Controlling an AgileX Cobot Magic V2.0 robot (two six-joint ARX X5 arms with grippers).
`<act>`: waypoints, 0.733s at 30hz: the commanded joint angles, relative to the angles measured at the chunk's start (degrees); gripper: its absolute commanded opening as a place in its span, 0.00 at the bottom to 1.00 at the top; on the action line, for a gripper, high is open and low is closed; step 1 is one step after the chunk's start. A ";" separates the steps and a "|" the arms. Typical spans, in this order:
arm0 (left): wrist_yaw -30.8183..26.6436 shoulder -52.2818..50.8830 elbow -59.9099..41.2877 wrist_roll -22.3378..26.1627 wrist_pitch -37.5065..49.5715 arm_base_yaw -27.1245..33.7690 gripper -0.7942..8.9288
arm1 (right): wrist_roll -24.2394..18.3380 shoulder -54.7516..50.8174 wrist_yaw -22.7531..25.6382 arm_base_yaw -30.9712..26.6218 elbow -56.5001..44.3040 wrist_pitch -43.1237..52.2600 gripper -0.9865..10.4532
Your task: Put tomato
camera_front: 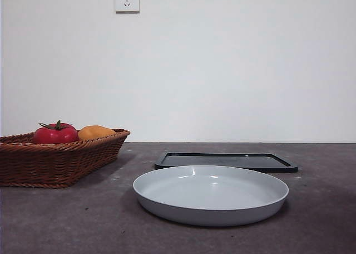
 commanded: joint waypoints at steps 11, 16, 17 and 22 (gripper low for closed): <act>-1.20 15.43 26.18 -5.86 -1.18 0.09 0.10 | 12.83 9.25 -2.36 0.02 20.59 -4.98 0.10; -0.24 24.24 35.85 -5.92 -5.03 0.09 0.10 | 11.02 18.86 -6.58 0.02 30.40 -10.49 0.10; 0.57 25.92 37.64 -5.92 -5.86 0.07 0.10 | 10.67 21.00 -7.65 0.02 32.37 -11.89 0.10; 6.97 33.31 45.18 -5.51 -11.06 0.07 0.10 | 5.14 30.71 -12.48 0.02 40.63 -18.93 0.10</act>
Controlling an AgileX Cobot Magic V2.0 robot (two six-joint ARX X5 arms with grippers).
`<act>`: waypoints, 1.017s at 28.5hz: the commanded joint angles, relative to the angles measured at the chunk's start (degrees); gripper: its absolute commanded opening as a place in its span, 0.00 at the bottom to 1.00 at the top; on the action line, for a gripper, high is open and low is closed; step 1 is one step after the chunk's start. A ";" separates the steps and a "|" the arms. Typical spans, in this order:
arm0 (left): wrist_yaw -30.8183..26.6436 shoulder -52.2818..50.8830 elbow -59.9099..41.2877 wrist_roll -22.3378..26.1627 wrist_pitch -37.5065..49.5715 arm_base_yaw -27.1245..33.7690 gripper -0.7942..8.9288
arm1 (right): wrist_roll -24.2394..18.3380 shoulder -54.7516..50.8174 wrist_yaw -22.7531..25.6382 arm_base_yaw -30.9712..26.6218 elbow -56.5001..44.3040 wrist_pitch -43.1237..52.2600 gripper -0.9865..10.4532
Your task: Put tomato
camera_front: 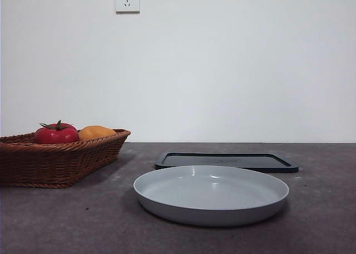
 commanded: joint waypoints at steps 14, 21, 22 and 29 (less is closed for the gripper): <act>19.45 23.52 17.07 4.20 -13.00 0.04 0.10 | -19.39 24.06 -12.07 0.37 16.98 -7.17 0.10; 19.61 28.30 17.35 4.15 -16.26 -0.20 0.33 | -19.71 24.98 -12.04 0.72 17.25 -6.71 0.28; 19.61 28.59 17.35 4.15 -16.15 -0.33 0.56 | -19.67 24.98 -11.87 0.72 17.25 -6.71 0.46; 19.58 28.65 17.35 3.52 -16.06 -0.31 0.89 | -19.63 24.96 -11.87 0.72 17.25 -6.71 0.62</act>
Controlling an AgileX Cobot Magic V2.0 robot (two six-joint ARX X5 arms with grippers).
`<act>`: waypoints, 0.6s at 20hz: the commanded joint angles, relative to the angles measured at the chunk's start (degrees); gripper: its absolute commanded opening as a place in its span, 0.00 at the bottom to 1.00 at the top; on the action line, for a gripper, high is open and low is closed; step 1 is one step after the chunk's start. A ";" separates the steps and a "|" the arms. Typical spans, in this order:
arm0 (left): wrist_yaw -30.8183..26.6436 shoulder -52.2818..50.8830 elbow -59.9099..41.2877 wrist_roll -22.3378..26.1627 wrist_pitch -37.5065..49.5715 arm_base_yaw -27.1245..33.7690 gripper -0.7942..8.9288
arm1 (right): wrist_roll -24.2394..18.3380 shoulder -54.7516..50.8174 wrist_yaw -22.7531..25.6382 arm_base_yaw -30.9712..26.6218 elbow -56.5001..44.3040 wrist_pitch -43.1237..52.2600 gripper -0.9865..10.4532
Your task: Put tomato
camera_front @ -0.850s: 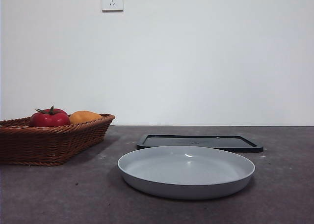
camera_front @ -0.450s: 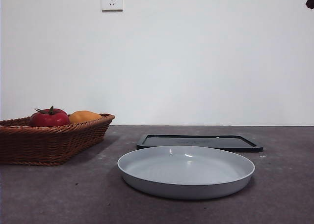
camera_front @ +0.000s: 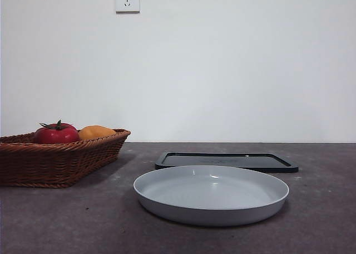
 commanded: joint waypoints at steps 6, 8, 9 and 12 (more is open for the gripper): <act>0.22 0.70 1.46 -0.04 0.37 -0.15 0.89 | -0.57 0.33 -0.13 0.15 1.18 0.57 0.62; 0.22 1.75 1.46 0.26 0.00 -0.15 0.89 | -0.57 0.33 -0.13 0.17 1.18 0.57 0.62; 0.22 2.73 1.53 0.24 -0.22 -0.15 0.89 | -0.57 0.33 -0.13 0.17 1.18 0.57 0.62; 0.20 8.22 3.41 0.44 -2.73 -0.15 0.89 | -0.57 0.33 -0.13 0.17 1.18 0.57 0.62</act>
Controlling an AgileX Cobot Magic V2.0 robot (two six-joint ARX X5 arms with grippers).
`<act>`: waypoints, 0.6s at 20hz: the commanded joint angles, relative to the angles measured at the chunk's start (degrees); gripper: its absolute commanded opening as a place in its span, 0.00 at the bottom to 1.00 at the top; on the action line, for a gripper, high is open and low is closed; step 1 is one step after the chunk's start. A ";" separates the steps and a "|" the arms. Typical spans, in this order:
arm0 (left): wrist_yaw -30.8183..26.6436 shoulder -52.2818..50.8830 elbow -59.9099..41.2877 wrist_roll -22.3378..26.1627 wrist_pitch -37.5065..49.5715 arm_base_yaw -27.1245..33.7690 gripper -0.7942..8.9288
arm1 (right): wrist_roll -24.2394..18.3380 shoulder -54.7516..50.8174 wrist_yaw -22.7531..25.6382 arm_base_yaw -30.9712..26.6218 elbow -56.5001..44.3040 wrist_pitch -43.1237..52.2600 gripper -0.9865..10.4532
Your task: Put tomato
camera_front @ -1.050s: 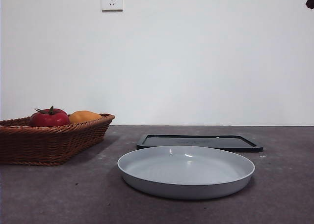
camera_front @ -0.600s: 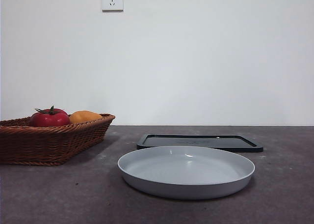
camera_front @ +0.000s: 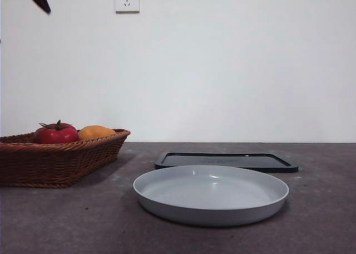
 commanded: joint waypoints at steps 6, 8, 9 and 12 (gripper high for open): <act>-2.60 21.68 14.69 1.51 -9.75 -0.17 0.88 | -0.55 0.33 -0.13 0.17 1.18 0.55 0.62; -5.11 27.17 18.75 1.99 -11.78 -0.55 0.88 | -0.55 0.33 -0.13 0.17 1.18 0.55 0.62; -6.36 29.77 20.52 2.08 -12.48 -0.77 0.88 | -0.55 0.33 -0.13 0.17 1.18 0.55 0.62; -6.93 36.11 24.33 3.30 -12.70 -1.64 0.88 | -0.55 0.33 -0.13 0.17 1.18 0.55 0.62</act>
